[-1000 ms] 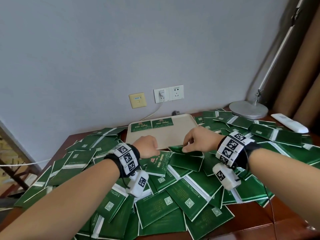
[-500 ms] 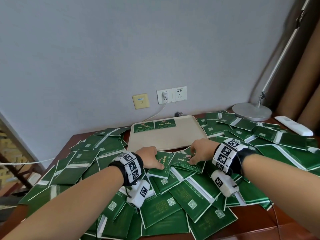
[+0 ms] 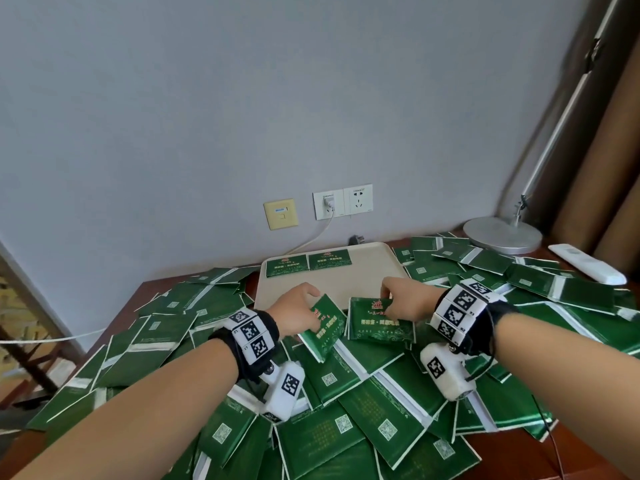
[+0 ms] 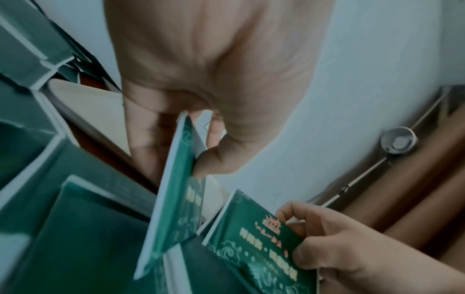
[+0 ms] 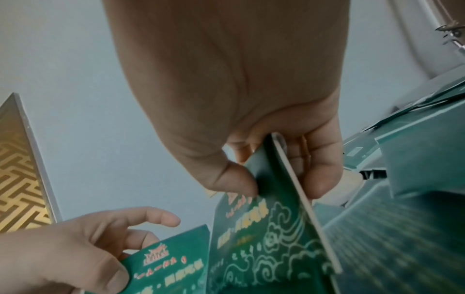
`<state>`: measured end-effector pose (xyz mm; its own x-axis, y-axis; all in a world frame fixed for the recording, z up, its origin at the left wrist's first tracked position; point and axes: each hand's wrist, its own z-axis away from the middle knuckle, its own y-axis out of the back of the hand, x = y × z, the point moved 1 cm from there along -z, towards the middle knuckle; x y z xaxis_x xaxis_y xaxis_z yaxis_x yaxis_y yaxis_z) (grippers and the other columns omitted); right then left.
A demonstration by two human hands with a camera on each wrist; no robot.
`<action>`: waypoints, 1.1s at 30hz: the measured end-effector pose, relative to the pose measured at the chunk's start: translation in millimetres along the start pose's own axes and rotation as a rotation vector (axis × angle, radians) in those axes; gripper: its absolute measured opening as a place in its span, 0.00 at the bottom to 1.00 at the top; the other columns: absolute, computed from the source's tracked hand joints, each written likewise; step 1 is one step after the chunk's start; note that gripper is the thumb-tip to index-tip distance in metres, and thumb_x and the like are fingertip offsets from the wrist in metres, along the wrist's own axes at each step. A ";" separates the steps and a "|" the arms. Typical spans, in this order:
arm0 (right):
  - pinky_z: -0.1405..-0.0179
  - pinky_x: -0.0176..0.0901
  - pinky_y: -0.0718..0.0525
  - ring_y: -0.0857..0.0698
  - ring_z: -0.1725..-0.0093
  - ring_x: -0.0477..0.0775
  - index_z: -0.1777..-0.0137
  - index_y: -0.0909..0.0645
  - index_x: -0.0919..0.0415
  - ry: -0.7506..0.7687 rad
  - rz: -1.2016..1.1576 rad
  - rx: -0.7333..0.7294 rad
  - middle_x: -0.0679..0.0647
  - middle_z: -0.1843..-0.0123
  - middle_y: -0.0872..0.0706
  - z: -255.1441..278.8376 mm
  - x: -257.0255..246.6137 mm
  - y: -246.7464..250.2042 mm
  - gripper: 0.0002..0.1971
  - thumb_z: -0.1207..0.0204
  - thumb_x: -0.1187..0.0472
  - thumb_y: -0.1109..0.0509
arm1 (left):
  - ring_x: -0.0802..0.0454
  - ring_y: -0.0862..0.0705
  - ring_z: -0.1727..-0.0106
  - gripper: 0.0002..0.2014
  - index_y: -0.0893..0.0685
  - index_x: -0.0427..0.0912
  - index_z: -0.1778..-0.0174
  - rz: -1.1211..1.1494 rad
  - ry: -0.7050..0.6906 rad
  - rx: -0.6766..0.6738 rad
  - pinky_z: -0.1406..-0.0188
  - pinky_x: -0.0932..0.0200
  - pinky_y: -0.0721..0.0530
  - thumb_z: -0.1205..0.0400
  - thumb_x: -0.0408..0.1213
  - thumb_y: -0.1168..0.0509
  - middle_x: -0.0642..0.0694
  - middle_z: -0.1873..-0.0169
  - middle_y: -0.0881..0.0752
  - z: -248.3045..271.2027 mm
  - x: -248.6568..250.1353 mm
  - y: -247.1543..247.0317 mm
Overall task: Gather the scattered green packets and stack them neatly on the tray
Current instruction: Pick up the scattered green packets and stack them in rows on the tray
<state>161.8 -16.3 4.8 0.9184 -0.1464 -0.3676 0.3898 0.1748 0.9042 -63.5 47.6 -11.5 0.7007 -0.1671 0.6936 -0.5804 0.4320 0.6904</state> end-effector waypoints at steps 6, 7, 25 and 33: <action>0.74 0.40 0.15 0.14 0.66 0.51 0.44 0.19 0.55 0.042 -0.218 0.124 0.55 0.51 0.17 -17.9 10.8 32.8 0.14 0.27 0.70 0.31 | 0.43 0.11 0.52 0.28 0.24 0.45 0.34 0.257 -0.022 0.172 0.59 0.47 0.09 0.27 0.17 0.32 0.42 0.46 0.16 -26.7 1.3 25.7; 0.68 0.45 0.11 0.12 0.63 0.54 0.44 0.17 0.56 0.040 -0.274 0.163 0.55 0.50 0.15 -23.2 14.4 38.1 0.15 0.28 0.71 0.32 | 0.42 0.11 0.52 0.26 0.23 0.44 0.35 0.314 -0.019 0.211 0.60 0.47 0.09 0.26 0.16 0.32 0.42 0.45 0.15 -32.0 1.7 29.6; 0.79 0.51 0.13 0.15 0.50 0.69 0.37 0.24 0.55 -0.192 -0.740 0.300 0.60 0.39 0.24 -183.6 73.1 62.6 0.17 0.22 0.73 0.35 | 0.46 0.13 0.59 0.17 0.15 0.42 0.57 0.627 0.151 0.385 0.58 0.49 0.11 0.17 0.20 0.46 0.38 0.53 0.13 -194.4 -5.2 37.6; 0.71 0.60 0.10 0.14 0.48 0.67 0.41 0.20 0.58 -0.213 -0.666 0.311 0.58 0.41 0.21 -242.5 91.3 52.1 0.15 0.25 0.71 0.28 | 0.48 0.23 0.72 0.18 0.15 0.45 0.54 0.460 0.108 0.341 0.79 0.63 0.25 0.19 0.19 0.45 0.38 0.61 0.16 -249.2 -9.9 34.7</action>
<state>282.5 215.6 -34.4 0.4506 -0.3150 -0.8353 0.7906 -0.2937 0.5373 12.8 285.1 -45.7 0.3733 0.0693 0.9251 -0.9232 0.1262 0.3631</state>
